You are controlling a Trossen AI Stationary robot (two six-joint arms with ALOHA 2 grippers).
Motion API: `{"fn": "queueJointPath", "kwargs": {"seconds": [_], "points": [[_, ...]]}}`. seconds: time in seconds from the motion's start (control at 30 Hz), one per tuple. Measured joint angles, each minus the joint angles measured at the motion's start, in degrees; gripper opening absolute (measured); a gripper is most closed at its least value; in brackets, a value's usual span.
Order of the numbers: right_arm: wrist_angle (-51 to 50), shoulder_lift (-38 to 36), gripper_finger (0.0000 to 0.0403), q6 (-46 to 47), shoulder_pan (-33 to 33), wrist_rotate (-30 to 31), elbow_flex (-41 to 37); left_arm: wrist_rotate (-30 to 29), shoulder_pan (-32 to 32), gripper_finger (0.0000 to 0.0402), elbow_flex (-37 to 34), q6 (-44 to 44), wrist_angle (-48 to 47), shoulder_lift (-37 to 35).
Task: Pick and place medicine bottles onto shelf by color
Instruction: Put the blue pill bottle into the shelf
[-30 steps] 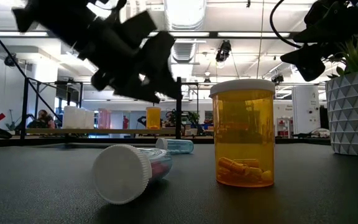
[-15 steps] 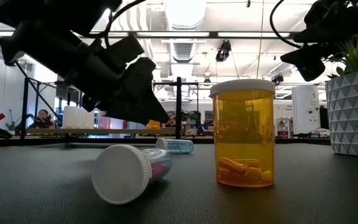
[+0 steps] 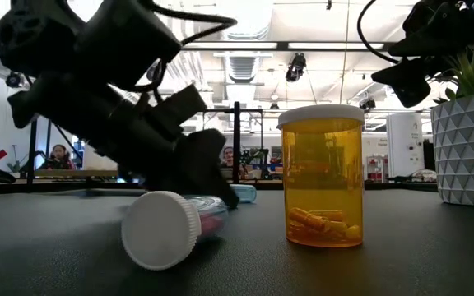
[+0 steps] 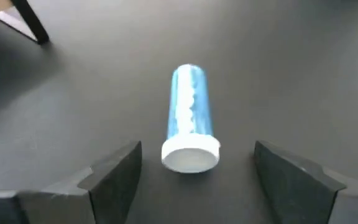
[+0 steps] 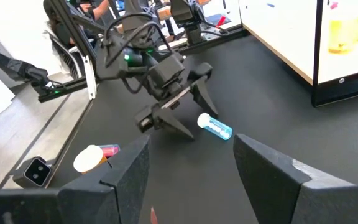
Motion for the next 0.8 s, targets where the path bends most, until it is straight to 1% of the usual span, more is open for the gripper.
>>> {"fn": "queueJointPath", "kwargs": {"seconds": [0.1, 0.2, 0.57, 0.7, 0.8], "points": [[0.0, 0.0, 0.0219, 0.0, 0.0, 0.0, 0.0, 0.1, 0.0, 0.0291, 1.3, 0.1, 0.3, 0.8], [0.0, 0.0, 0.0219, 0.0, 0.0, 0.0, 0.0, 0.1, 0.2, 0.0274, 1.6, 0.2, 0.0, 0.8], [0.0, 0.0, 0.0219, 0.0, 0.0, 0.0, 0.0, 0.5, 0.7, 0.0155, 1.6, 0.2, -0.1, 0.9], [0.0, 0.0, 0.0219, 0.0, 0.0, 0.0, 0.0, 0.6, 0.7, 0.0121, 1.9, 0.2, 0.0, 0.9], [0.0, 0.0, 0.0219, 0.0, 0.0, 0.0, 0.0, 0.6, 0.7, 0.0105, 2.2, 0.2, -0.1, 0.8]]}}
